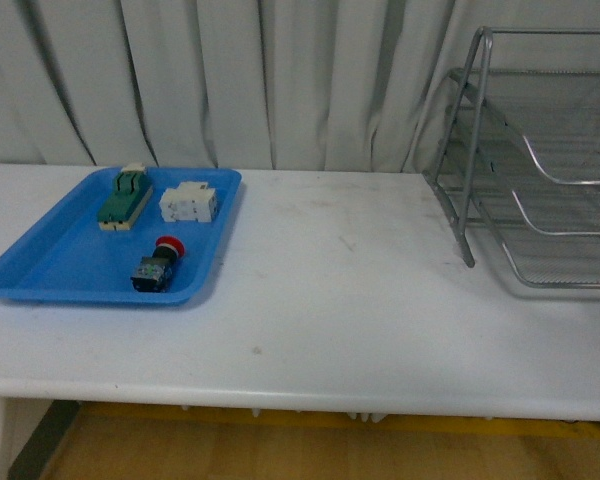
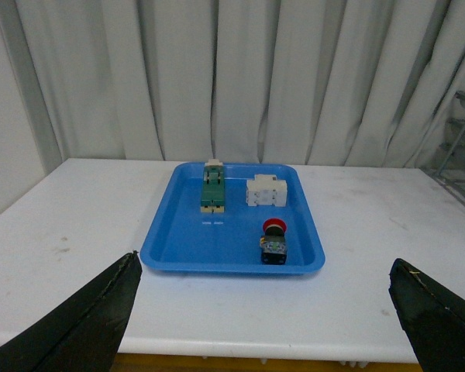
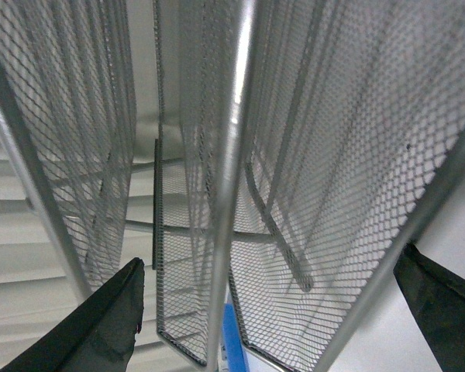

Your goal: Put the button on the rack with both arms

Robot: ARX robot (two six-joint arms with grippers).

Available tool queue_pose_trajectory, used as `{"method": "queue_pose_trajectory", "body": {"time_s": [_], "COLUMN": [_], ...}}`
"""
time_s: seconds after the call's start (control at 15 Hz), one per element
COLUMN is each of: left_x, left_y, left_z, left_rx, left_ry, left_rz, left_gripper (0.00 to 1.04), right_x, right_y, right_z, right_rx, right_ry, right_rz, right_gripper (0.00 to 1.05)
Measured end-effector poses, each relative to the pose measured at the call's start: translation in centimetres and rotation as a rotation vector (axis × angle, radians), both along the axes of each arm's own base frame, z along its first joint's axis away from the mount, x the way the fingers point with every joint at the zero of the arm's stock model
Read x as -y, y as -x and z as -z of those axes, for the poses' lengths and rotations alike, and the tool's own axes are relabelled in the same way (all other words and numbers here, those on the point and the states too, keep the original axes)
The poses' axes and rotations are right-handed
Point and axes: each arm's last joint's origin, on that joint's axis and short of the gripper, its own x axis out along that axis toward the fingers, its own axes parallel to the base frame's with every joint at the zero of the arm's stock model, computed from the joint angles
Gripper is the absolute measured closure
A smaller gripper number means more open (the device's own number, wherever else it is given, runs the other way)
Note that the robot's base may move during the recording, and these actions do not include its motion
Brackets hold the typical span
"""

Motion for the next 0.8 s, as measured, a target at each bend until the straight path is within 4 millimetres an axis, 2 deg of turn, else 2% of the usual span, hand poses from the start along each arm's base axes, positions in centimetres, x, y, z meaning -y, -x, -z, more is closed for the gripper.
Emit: {"method": "queue_pose_trajectory", "body": {"time_s": [0.67, 0.73, 0.8], "left_x": [0.0, 0.0, 0.0], "left_y": [0.0, 0.0, 0.0], "left_z": [0.0, 0.0, 0.0], "left_rx": [0.000, 0.000, 0.000], "left_ry": [0.000, 0.000, 0.000], "left_rz": [0.000, 0.000, 0.000], "left_gripper": [0.07, 0.07, 0.07], "right_x": [0.5, 0.4, 0.2], "right_y": [-2.0, -2.3, -2.6], "right_z": [-1.5, -1.6, -1.7], "right_rx": [0.071, 0.076, 0.077], "right_ry": [0.057, 0.070, 0.080], "right_rz": [-0.018, -0.023, -0.031], "right_gripper": [0.07, 0.19, 0.35]}}
